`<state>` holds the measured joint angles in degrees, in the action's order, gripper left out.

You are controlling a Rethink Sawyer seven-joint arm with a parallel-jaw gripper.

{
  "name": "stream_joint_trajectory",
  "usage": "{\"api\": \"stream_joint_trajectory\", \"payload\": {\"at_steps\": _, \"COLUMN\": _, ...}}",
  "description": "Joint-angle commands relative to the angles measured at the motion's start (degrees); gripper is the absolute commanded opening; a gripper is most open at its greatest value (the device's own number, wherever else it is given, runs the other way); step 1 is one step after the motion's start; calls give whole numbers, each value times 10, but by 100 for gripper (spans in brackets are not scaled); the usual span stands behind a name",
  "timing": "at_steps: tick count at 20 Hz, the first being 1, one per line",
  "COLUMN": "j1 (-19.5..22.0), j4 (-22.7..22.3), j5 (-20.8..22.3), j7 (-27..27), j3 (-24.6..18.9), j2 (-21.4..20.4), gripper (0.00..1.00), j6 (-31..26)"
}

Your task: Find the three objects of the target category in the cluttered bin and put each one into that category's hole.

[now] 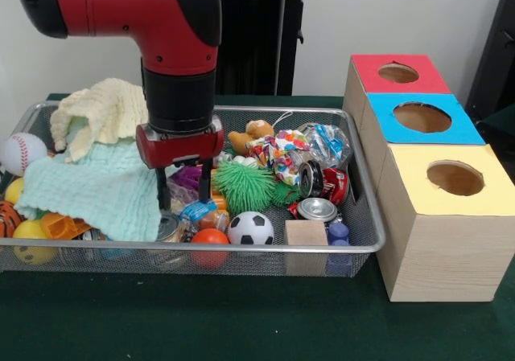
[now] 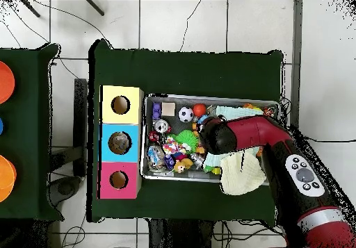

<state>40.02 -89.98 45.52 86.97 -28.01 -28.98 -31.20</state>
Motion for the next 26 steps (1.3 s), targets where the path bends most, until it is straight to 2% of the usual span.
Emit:
{"api": "stream_joint_trajectory", "payload": {"at_steps": 1, "j1": -4, "j4": 45, "j5": 42, "j7": -18, "j3": 15, "j2": 42, "gripper": 100, "j6": 31}}
{"api": "stream_joint_trajectory", "payload": {"at_steps": 3, "j1": 10, "j4": 43, "j5": 30, "j7": -48, "j3": -4, "j2": 49, "gripper": 100, "j6": 18}}
{"api": "stream_joint_trajectory", "payload": {"at_steps": 5, "j1": 45, "j4": 39, "j5": -2, "j7": -110, "j3": -47, "j2": 74, "gripper": 100, "j6": -15}}
{"api": "stream_joint_trajectory", "payload": {"at_steps": 9, "j1": 82, "j4": 37, "j5": -38, "j7": -161, "j3": -94, "j2": 119, "gripper": 100, "j6": -47}}
{"api": "stream_joint_trajectory", "payload": {"at_steps": 26, "j1": 106, "j4": 10, "j5": -44, "j7": -149, "j3": -135, "j2": 135, "gripper": 100, "j6": -68}}
